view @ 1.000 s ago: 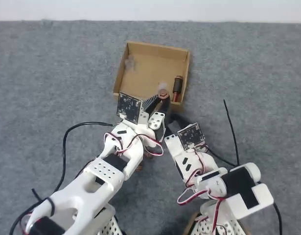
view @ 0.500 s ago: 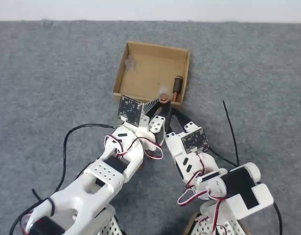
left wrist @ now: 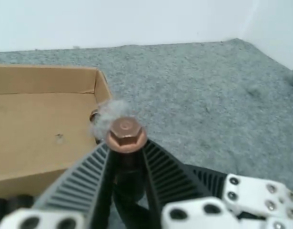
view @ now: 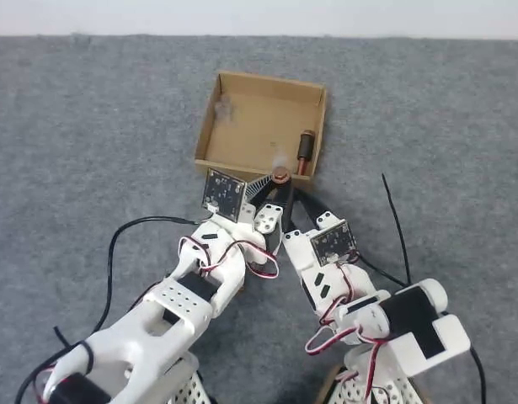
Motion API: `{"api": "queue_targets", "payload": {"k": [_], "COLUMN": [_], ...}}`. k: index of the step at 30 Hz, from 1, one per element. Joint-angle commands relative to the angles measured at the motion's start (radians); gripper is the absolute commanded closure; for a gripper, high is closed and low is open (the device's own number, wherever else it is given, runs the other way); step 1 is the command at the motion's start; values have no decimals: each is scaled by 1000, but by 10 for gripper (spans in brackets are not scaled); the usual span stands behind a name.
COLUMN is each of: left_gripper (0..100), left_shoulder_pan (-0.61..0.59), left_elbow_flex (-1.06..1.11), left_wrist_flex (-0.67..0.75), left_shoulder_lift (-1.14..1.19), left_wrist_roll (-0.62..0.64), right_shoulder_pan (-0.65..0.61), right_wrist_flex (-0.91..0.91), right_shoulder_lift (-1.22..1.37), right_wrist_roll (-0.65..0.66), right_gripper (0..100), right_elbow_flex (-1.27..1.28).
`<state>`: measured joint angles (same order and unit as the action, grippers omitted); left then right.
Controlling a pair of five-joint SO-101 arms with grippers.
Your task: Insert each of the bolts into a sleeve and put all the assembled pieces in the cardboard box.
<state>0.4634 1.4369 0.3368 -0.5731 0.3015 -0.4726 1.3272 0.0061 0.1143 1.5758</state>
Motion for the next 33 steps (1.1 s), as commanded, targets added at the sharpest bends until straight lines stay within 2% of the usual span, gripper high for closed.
{"api": "queue_targets", "payload": {"k": [1, 3, 17, 23, 33], "left_gripper": [884, 859, 856, 855, 855], "left_shoulder_pan": [-11, -9, 2, 58, 52], "left_elbow_flex": [12, 21, 21, 21, 15], "left_wrist_flex": [-12, -12, -12, -12, -5], "left_shoulder_lift": [2, 2, -8, -8, -9], "left_wrist_roll": [-2, -2, 0, 0, 0], "right_shoulder_pan": [25, 25, 25, 25, 25], "right_wrist_flex": [35, 35, 35, 33, 27], "right_shoulder_lift": [-45, -45, -45, -45, -45], "right_wrist_roll": [6, 6, 6, 6, 8], "right_gripper": [992, 992, 992, 992, 992], "right_elbow_flex": [-5, -5, -5, -5, -8]}}
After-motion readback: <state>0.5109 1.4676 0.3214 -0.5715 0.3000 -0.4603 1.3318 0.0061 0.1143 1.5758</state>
